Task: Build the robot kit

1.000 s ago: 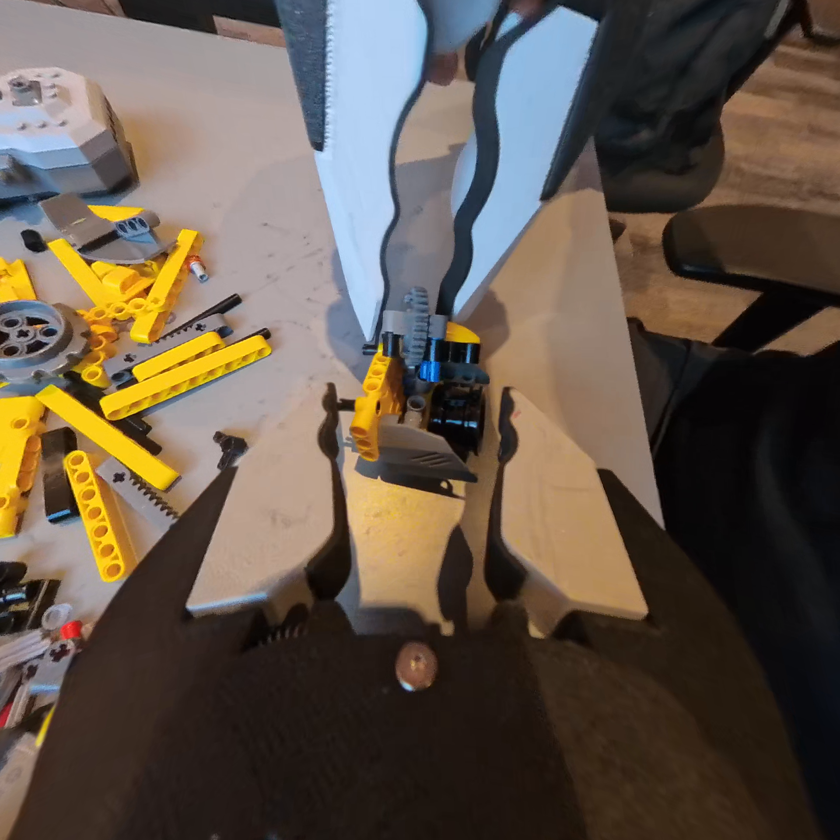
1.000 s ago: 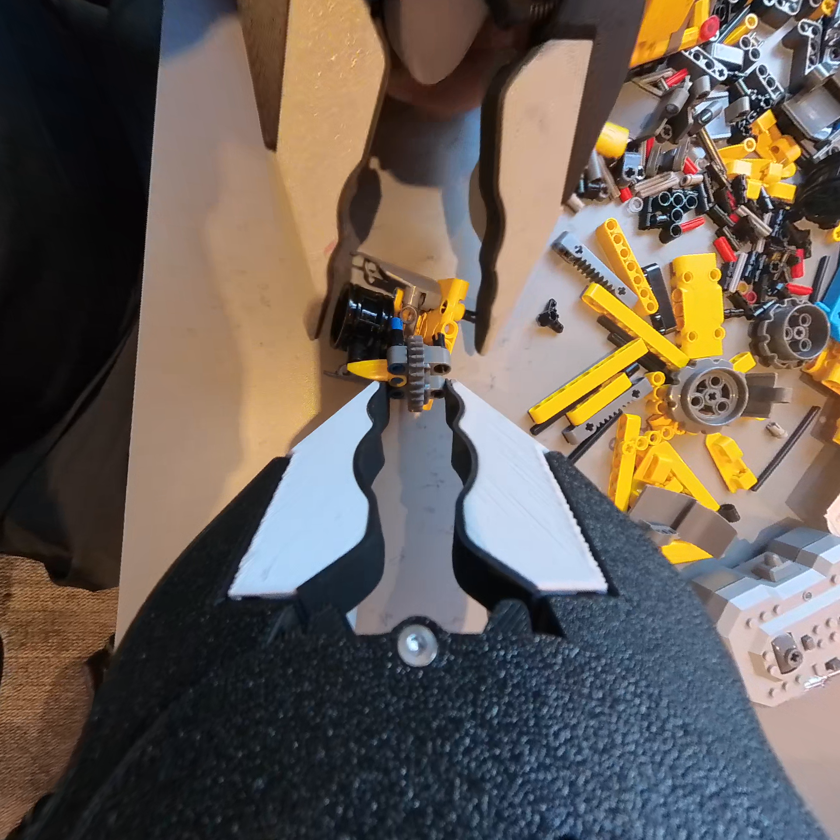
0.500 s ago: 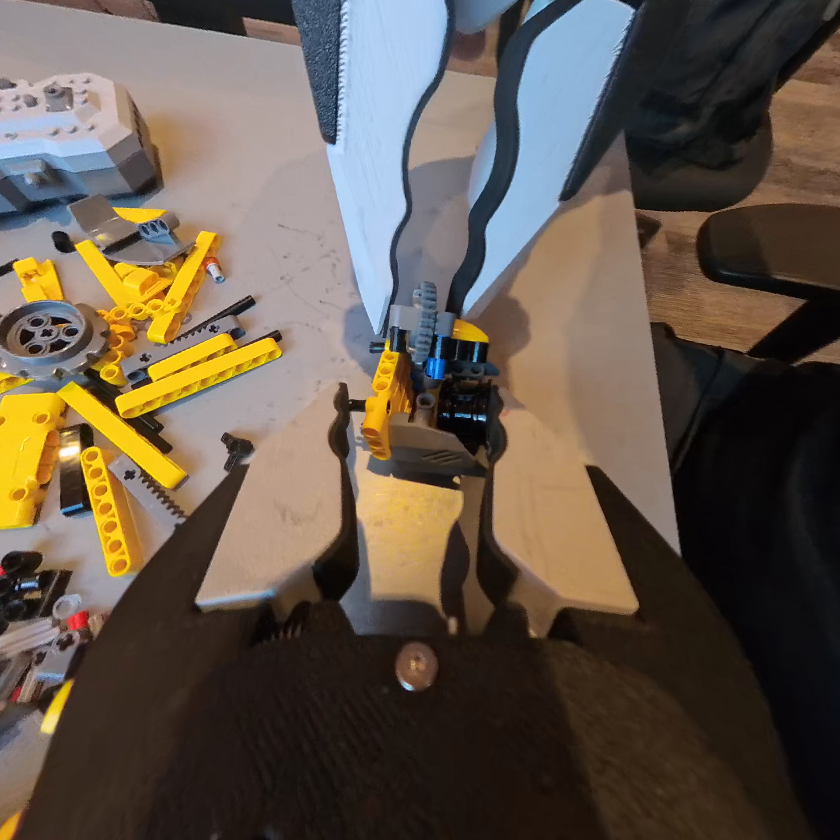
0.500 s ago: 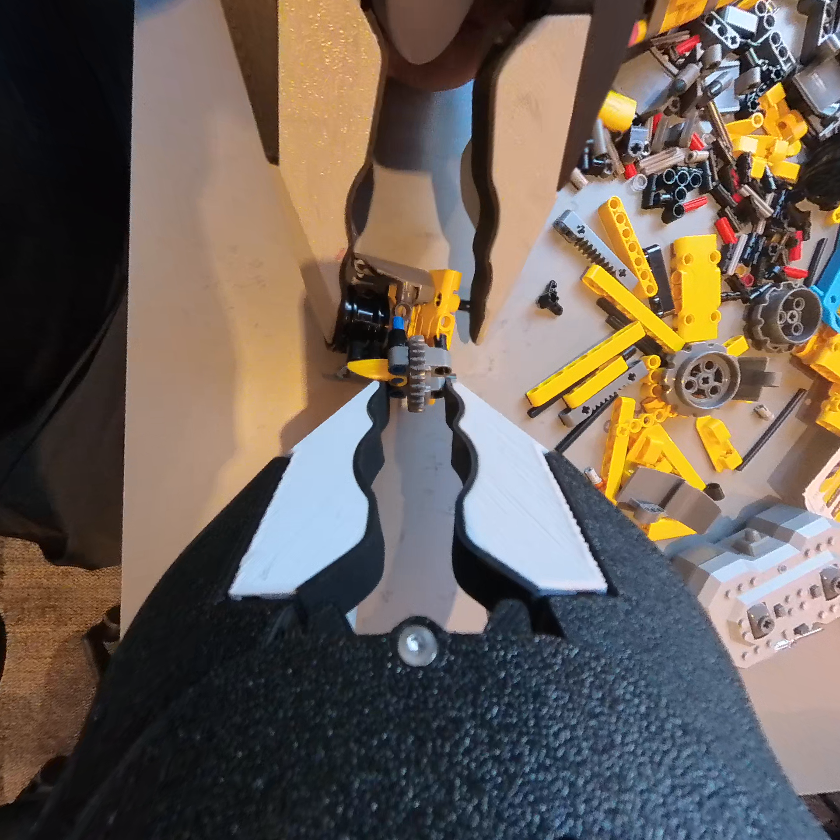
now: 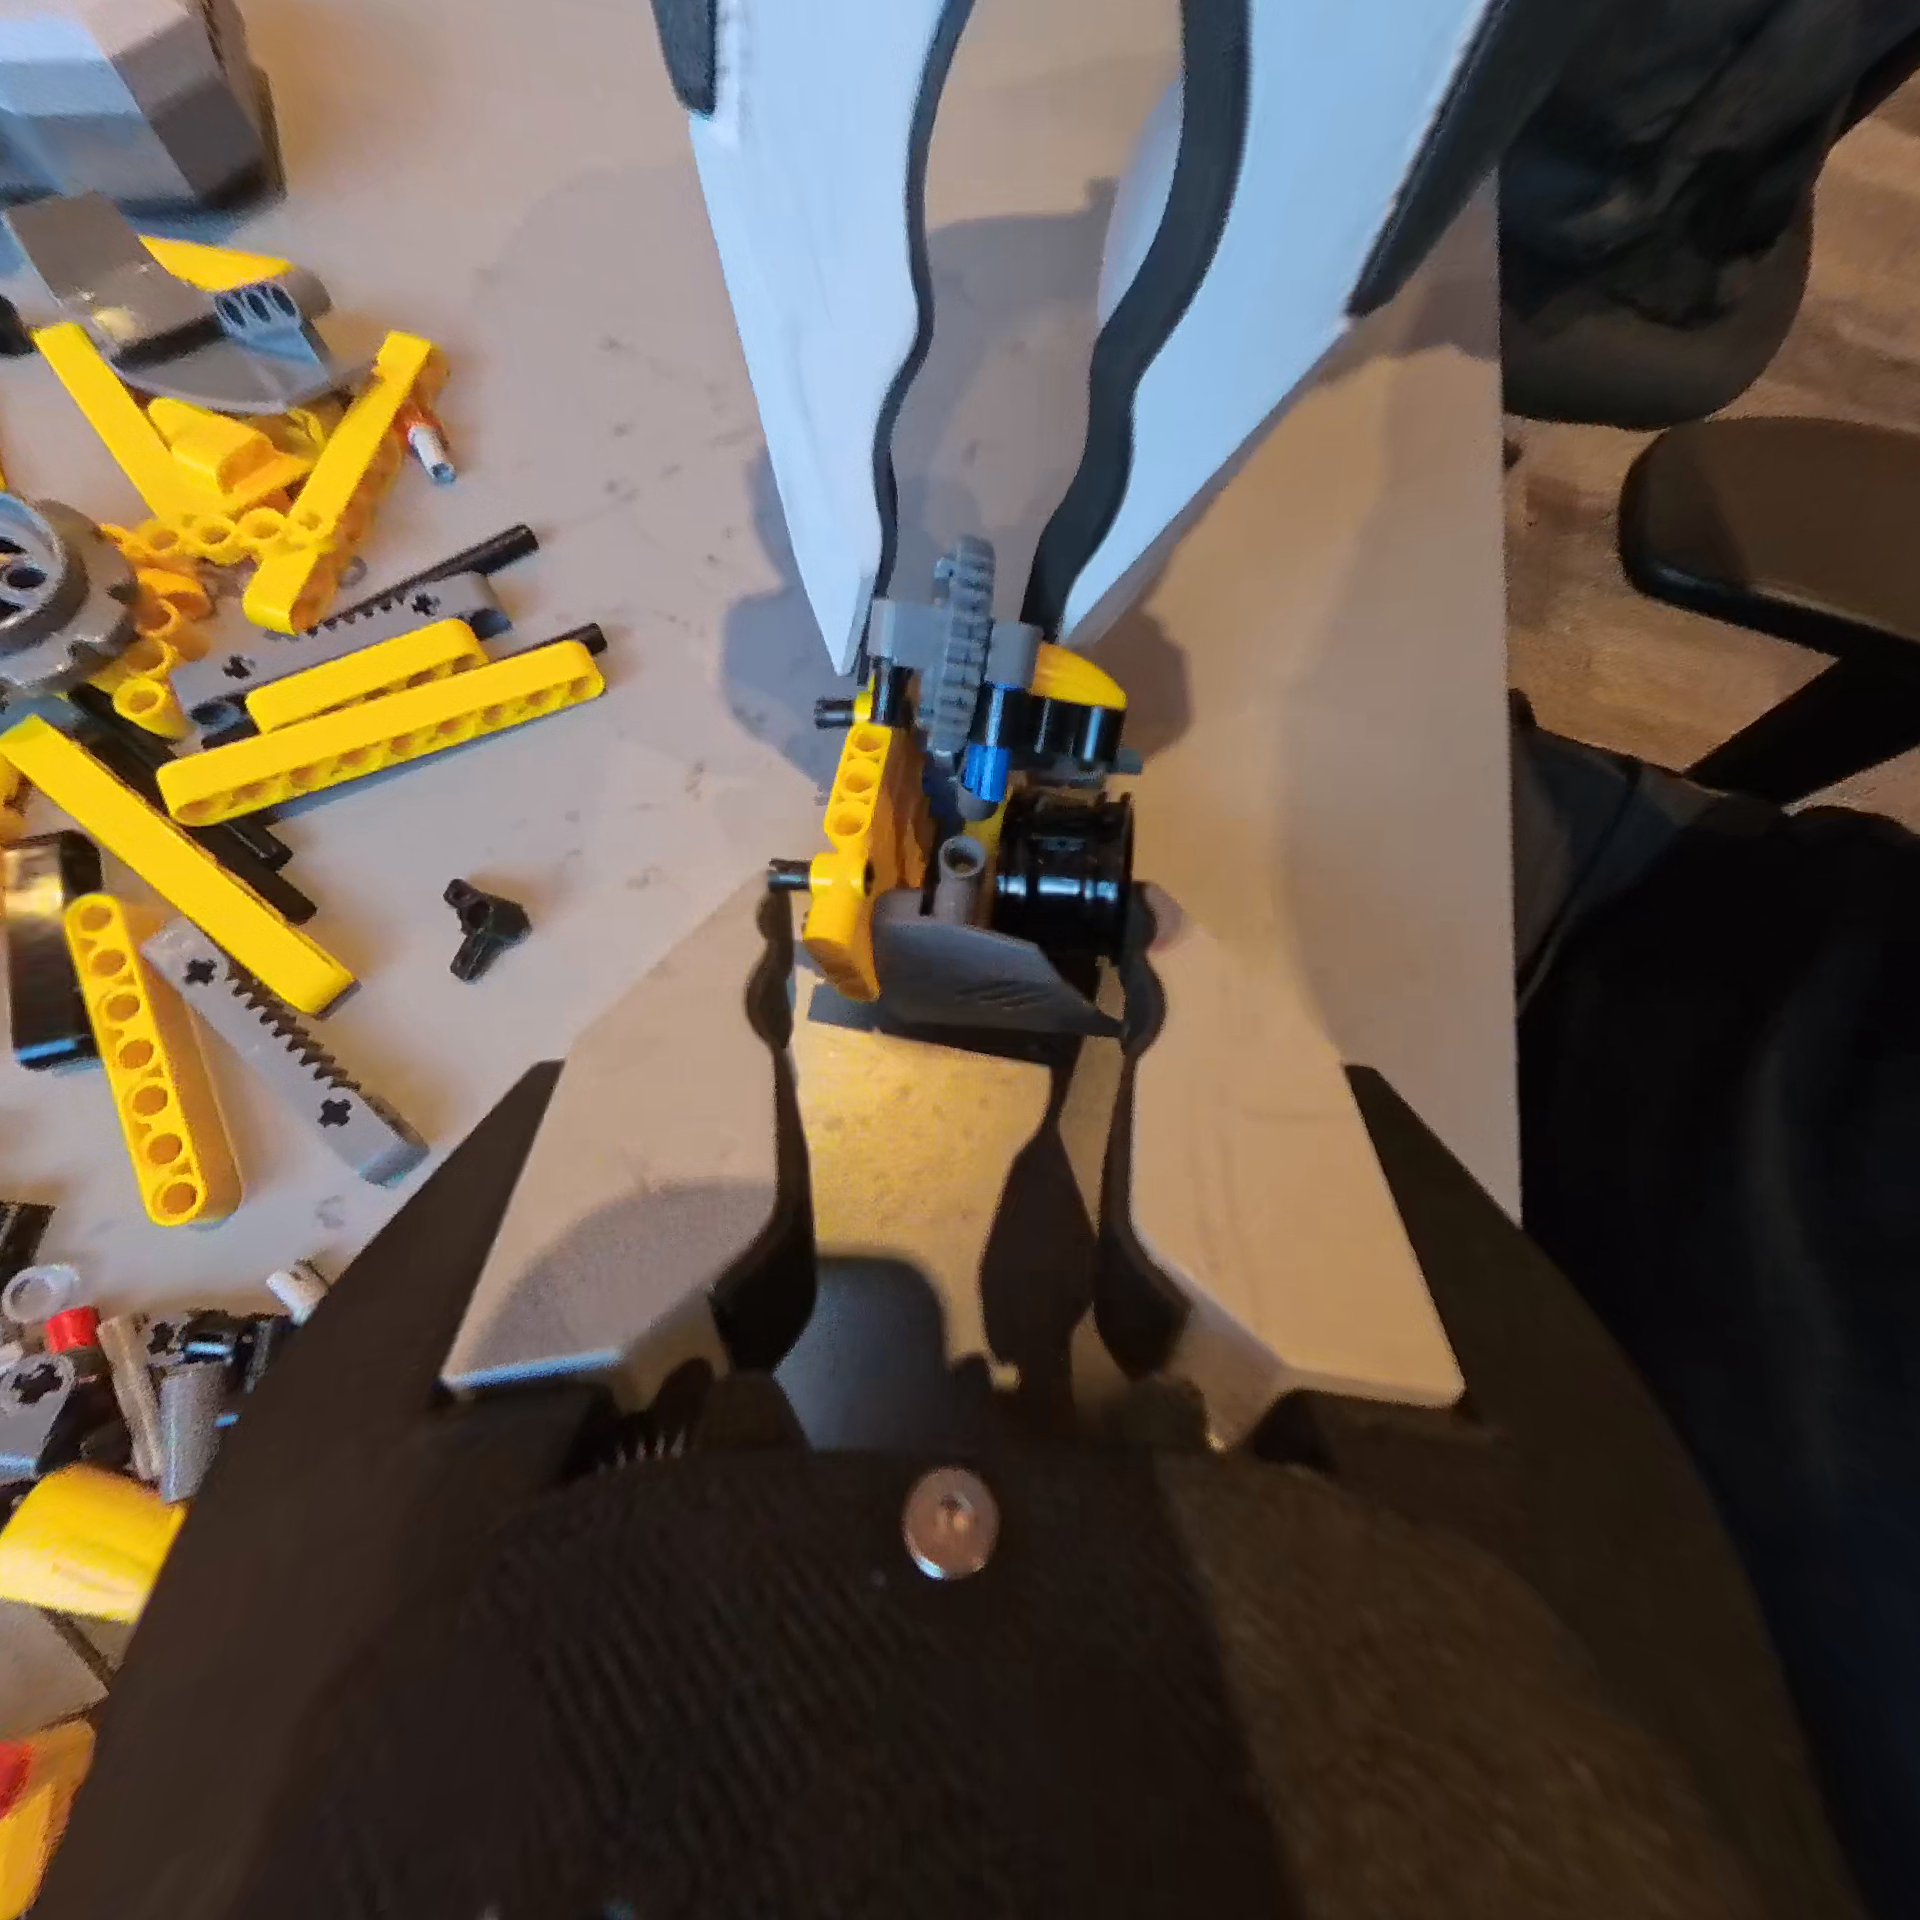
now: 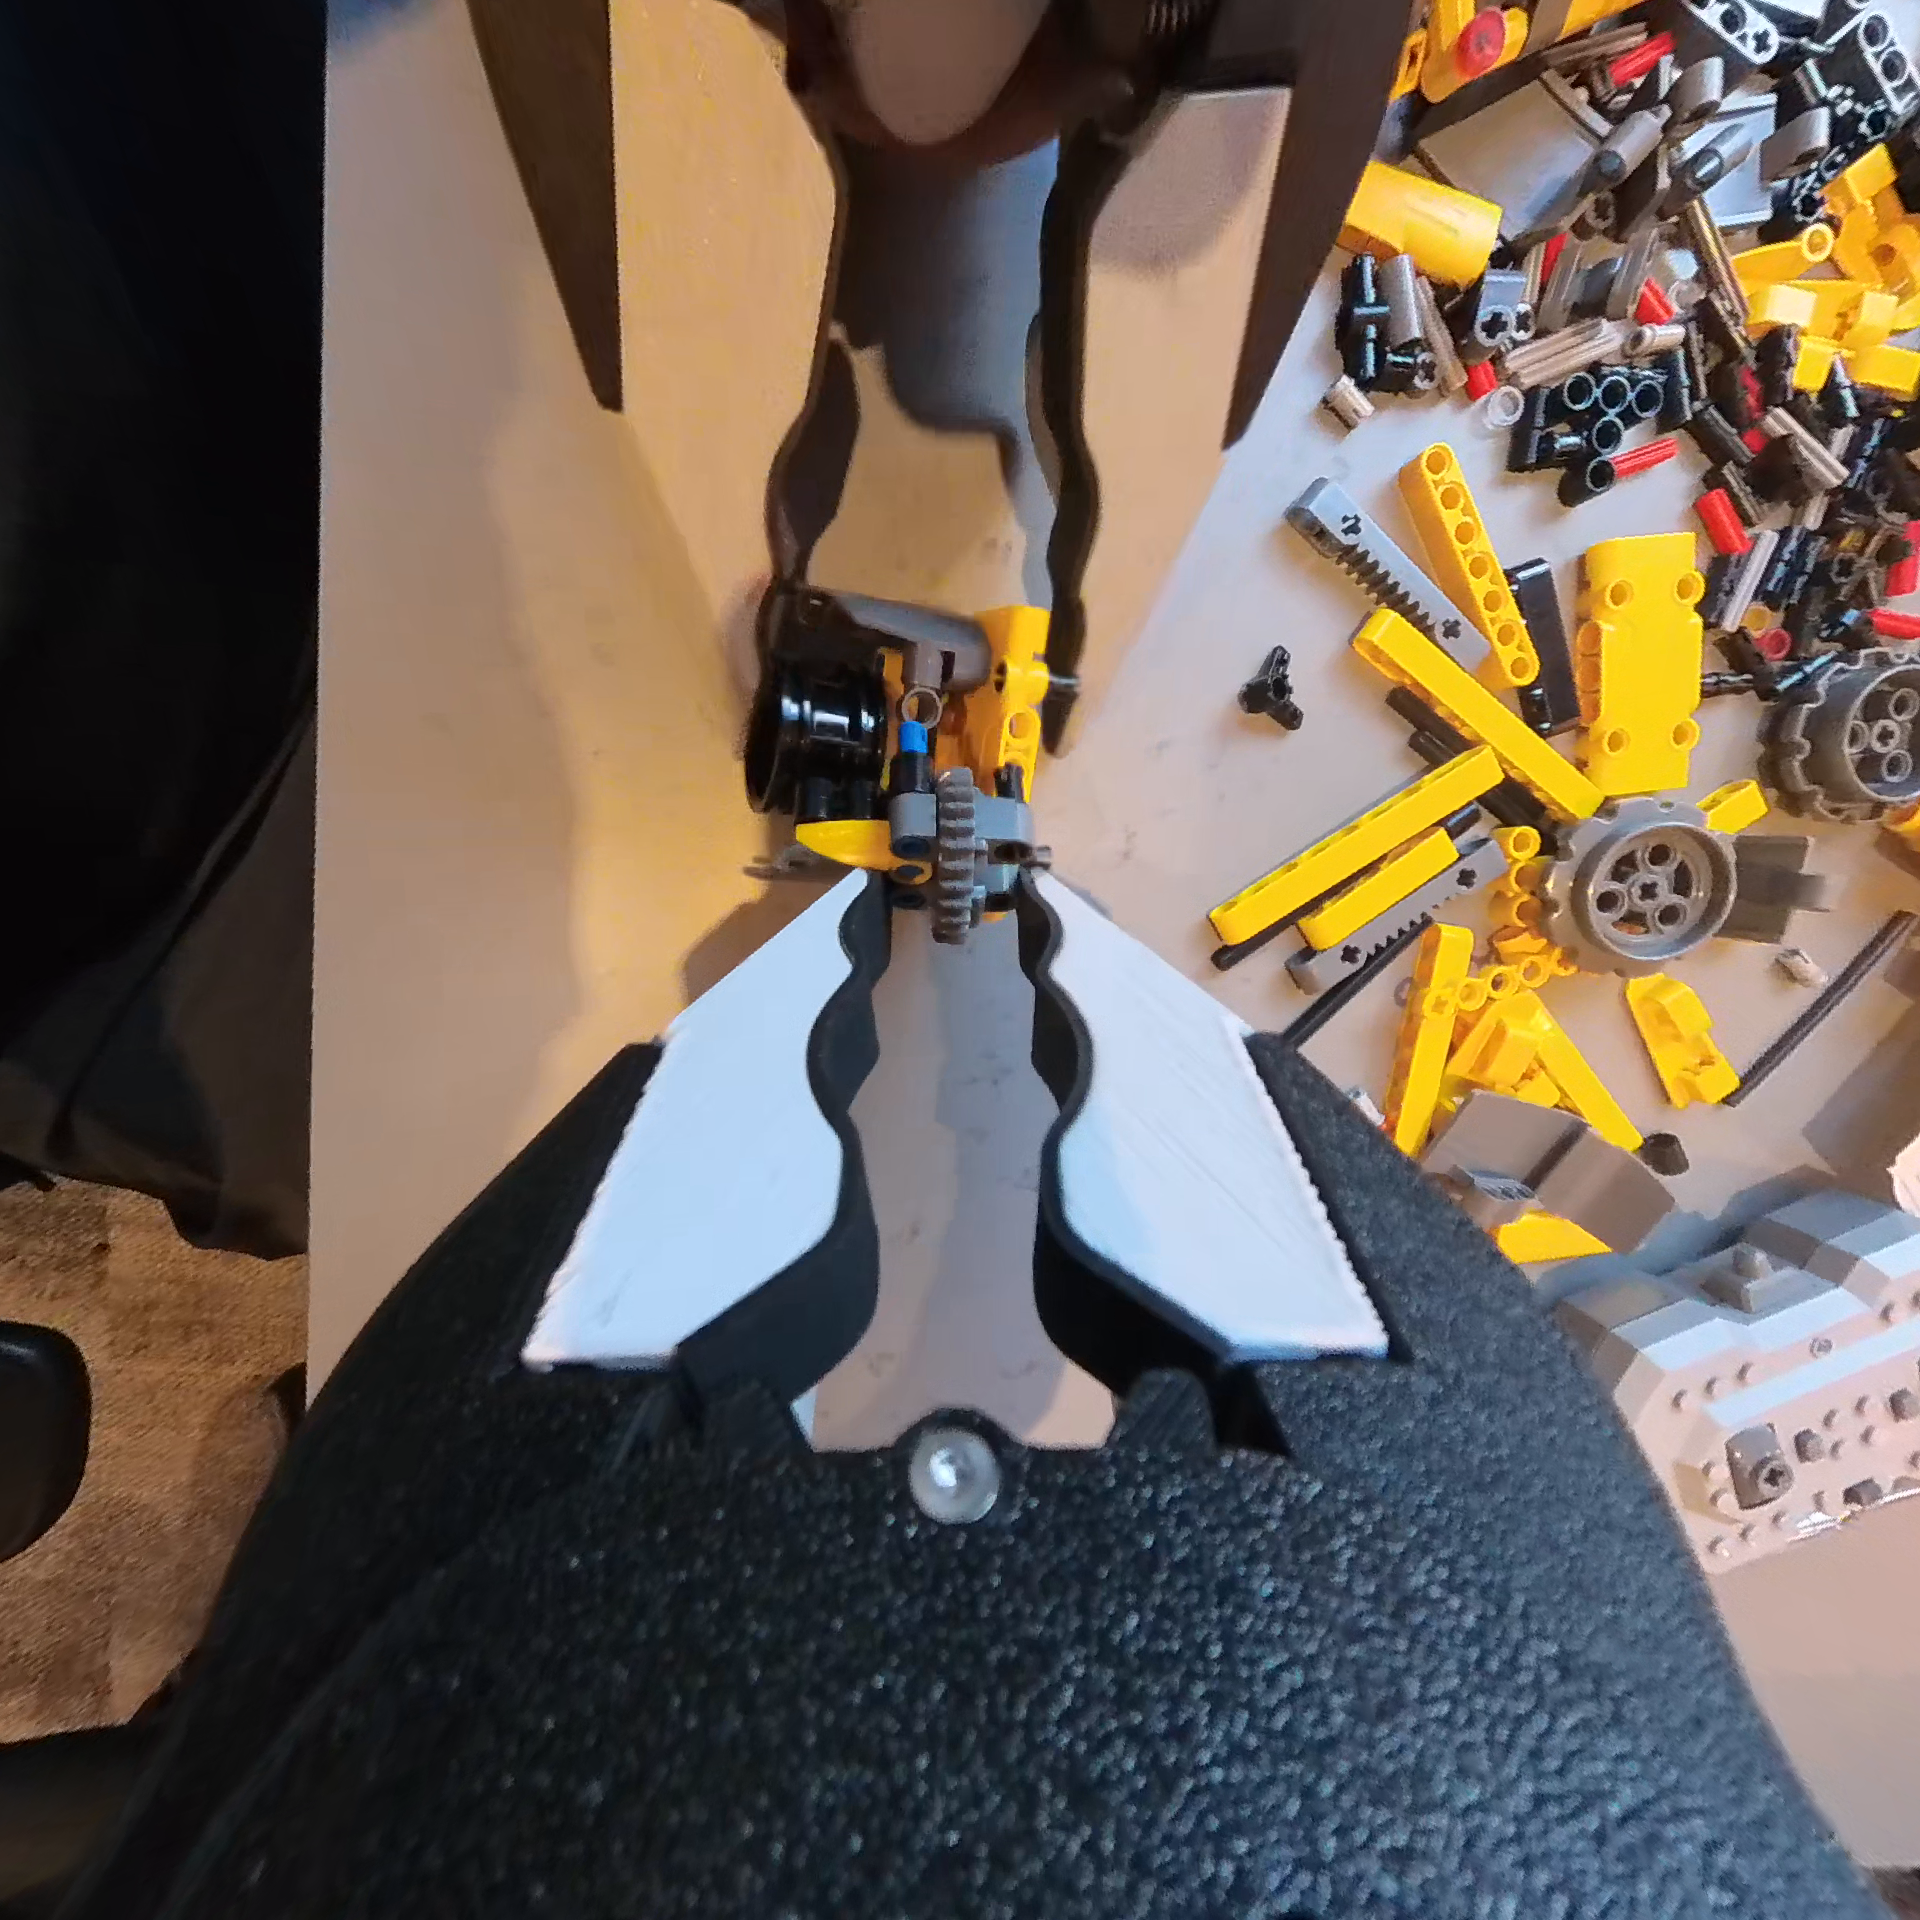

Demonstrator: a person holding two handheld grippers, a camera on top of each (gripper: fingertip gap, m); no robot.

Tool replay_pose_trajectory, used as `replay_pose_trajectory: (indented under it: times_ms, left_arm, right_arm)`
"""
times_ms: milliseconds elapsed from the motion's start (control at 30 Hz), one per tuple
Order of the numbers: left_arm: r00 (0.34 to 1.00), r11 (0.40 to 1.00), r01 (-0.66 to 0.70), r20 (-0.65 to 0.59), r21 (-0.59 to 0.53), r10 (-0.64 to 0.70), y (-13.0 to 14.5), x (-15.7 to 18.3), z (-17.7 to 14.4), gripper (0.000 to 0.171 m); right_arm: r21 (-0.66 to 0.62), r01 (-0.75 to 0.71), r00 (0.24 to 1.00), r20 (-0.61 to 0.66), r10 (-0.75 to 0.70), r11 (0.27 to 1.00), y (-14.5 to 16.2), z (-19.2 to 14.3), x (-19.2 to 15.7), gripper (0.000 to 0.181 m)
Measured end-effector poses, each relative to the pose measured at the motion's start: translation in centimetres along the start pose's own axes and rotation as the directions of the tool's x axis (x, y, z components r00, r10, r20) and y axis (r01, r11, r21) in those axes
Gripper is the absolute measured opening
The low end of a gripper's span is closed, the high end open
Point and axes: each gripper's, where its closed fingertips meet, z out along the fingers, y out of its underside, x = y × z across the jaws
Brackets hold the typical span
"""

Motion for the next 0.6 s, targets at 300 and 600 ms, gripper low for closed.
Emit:
replay_pose_trajectory:
  times_ms: [300, 600]
  left_arm:
    - [0.999, 0.999, -0.03, 0.023, 0.026, 0.03, -0.38, -0.02, -0.21, 0.058]
    - [0.995, 0.996, -0.088, 0.057, 0.012, 0.087, -0.3, 0.08, -0.06, 0.057]
  right_arm:
    - [-0.081, -0.012, 0.999, 0.032, 0.014, 0.997, 0.26, -0.26, 0.06, 0.024]
    - [-0.078, -0.022, 1.0, 0.0, 0.022, 0.997, 0.22, -0.28, 0.07, 0.024]
